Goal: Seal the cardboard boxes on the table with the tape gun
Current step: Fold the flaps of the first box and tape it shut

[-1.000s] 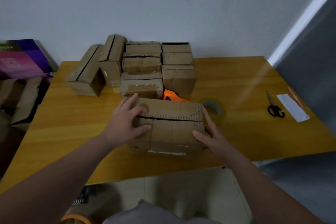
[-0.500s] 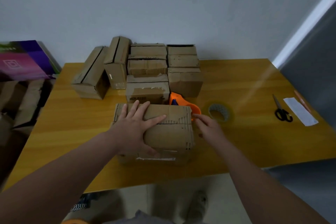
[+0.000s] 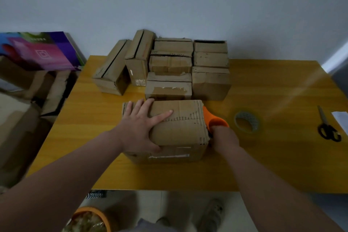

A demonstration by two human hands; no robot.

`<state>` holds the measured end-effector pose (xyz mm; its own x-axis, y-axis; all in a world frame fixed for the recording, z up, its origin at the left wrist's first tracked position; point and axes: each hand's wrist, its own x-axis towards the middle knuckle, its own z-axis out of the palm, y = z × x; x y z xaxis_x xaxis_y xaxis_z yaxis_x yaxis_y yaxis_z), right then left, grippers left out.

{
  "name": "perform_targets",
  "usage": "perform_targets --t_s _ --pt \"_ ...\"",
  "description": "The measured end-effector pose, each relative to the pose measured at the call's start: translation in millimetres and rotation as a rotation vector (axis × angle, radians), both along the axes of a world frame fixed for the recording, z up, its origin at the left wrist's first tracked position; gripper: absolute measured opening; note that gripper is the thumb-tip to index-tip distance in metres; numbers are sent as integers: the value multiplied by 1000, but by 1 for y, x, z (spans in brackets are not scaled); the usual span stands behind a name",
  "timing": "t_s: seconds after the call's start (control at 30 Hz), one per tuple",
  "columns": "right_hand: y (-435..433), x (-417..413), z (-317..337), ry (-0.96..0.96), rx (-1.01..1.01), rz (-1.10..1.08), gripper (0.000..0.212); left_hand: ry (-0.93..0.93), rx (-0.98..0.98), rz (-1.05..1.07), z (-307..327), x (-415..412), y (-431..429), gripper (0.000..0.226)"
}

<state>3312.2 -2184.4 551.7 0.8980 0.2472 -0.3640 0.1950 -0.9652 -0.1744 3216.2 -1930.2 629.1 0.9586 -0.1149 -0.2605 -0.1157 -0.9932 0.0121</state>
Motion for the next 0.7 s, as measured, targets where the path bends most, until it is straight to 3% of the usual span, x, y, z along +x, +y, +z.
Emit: perform_targets --t_s 0.1,0.2,0.27,0.37,0.43,0.57,0.7 --pt "-3 1 4 11 199 -58 8 -14 -17 6 0 1 -1 104" --pt "-7 12 23 90 524 -345 22 -25 -33 -2 0 2 -3 107" --pt "-14 20 41 189 878 -640 29 -19 -38 -13 2 3 -5 109" --pt "-33 23 75 233 1392 -977 19 8 -35 -57 8 5 -16 111" --pt "-44 17 101 263 1565 -1008 24 22 -28 -100 11 8 -28 112" --pt "-54 -2 141 398 1700 -865 33 50 -36 -180 15 16 -52 113" --pt "-58 -18 159 365 1658 -713 17 67 -49 -242 15 23 -68 113"
